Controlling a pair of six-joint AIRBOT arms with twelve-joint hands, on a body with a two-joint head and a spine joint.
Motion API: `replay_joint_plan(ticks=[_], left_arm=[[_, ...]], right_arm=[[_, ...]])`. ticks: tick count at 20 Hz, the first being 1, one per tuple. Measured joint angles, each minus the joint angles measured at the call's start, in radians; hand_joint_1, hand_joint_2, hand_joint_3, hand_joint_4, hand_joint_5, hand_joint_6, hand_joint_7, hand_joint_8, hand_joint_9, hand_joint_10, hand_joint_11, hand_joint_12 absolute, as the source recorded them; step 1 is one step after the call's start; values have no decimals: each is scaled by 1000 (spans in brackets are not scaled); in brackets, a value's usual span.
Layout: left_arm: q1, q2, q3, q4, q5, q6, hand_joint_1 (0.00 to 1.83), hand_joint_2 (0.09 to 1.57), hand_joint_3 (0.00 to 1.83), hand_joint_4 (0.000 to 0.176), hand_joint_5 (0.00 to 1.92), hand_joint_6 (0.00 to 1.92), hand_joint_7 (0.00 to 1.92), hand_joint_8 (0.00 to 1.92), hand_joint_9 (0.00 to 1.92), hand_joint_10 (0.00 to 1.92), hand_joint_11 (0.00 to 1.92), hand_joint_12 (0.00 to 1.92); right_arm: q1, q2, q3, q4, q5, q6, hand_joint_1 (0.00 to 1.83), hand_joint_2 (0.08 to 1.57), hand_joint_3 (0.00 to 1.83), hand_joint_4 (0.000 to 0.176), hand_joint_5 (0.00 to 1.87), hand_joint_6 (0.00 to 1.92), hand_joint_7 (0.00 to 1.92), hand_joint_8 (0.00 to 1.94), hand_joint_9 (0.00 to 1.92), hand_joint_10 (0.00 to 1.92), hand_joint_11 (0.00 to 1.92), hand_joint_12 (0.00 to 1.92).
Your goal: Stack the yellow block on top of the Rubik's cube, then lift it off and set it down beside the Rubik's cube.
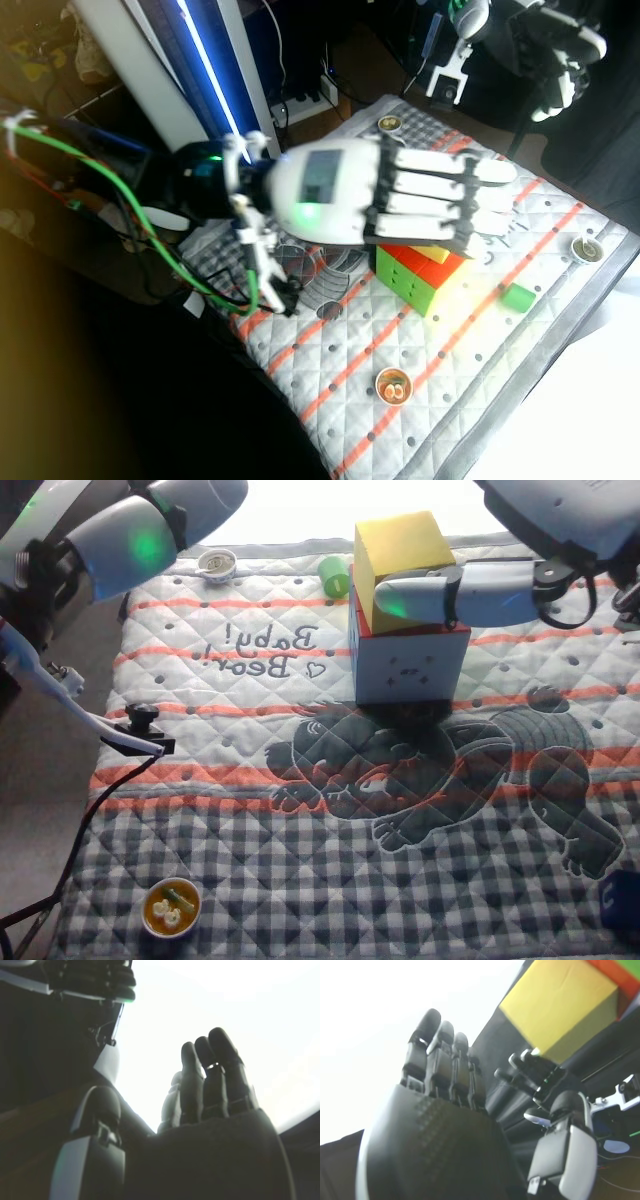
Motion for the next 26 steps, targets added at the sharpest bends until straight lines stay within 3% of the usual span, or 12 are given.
replay_joint_plan(ticks=[6,10,11,12,13,16,18,20,21,22,24,26], left_arm=[[8,0,-4,-4,23,-11,362,1328,5,133,2,1,64,652,0,1054,0,1527],[21,0,-6,1,32,-37,416,1350,3,113,26,4,73,663,0,1038,0,1412],[22,0,-6,1,35,-38,412,1357,4,104,17,2,68,662,0,1024,0,1385],[22,0,-6,1,38,-40,406,1344,0,112,15,1,76,640,9,1004,0,1372],[22,0,-6,2,41,-40,415,1339,0,111,15,1,73,635,12,1007,0,1382],[31,0,-6,-3,50,-45,454,1334,2,104,29,3,78,564,26,962,0,1412],[33,0,-6,-5,48,-47,495,1359,2,89,40,4,120,528,45,970,0,1419],[39,0,-6,-6,56,-49,486,1360,0,83,32,1,120,587,33,1018,0,1415],[45,0,-6,-8,55,-50,484,1361,0,83,28,0,116,592,26,1021,0,1413],[45,0,-6,-10,55,-51,469,1360,0,74,23,0,119,590,27,1014,0,1406],[55,8,-14,-26,68,-52,480,1363,1,89,30,4,134,591,31,1007,0,1400],[72,18,-21,-29,76,-52,497,1369,2,92,34,4,152,613,48,998,0,1409]], right_arm=[[11,-29,28,-13,-53,8,606,922,24,0,234,13,374,27,342,108,0,1280],[11,-30,32,-15,-66,10,1107,1043,6,0,850,146,819,71,367,809,0,1615],[11,-30,33,-14,-66,10,1150,1117,0,0,930,839,862,105,356,971,0,1757],[13,-30,33,-13,-59,19,1148,1159,0,0,870,1100,830,294,346,1082,0,1729],[16,-30,33,-16,-61,18,1202,1188,15,0,906,1190,721,1110,352,1130,0,1768],[18,-30,37,-15,-61,21,1192,1253,2,0,862,1275,572,1490,248,1339,0,1784],[32,-30,37,-15,-62,19,1178,1275,0,0,830,1338,532,1515,199,1326,0,1697],[37,-29,33,-16,-59,16,1137,1205,0,0,813,1246,428,852,128,1105,0,1550],[37,-17,16,-18,-56,16,1136,1195,0,0,825,1227,435,884,109,1162,0,1566],[37,-6,4,-28,-53,16,1164,1265,2,0,829,1315,481,1386,108,1209,0,1506],[37,29,-37,-52,-9,16,1181,1265,0,0,819,1406,591,1388,288,1065,0,1394],[35,71,-78,-82,48,16,1120,1211,0,0,807,1263,644,563,324,739,0,1293]])
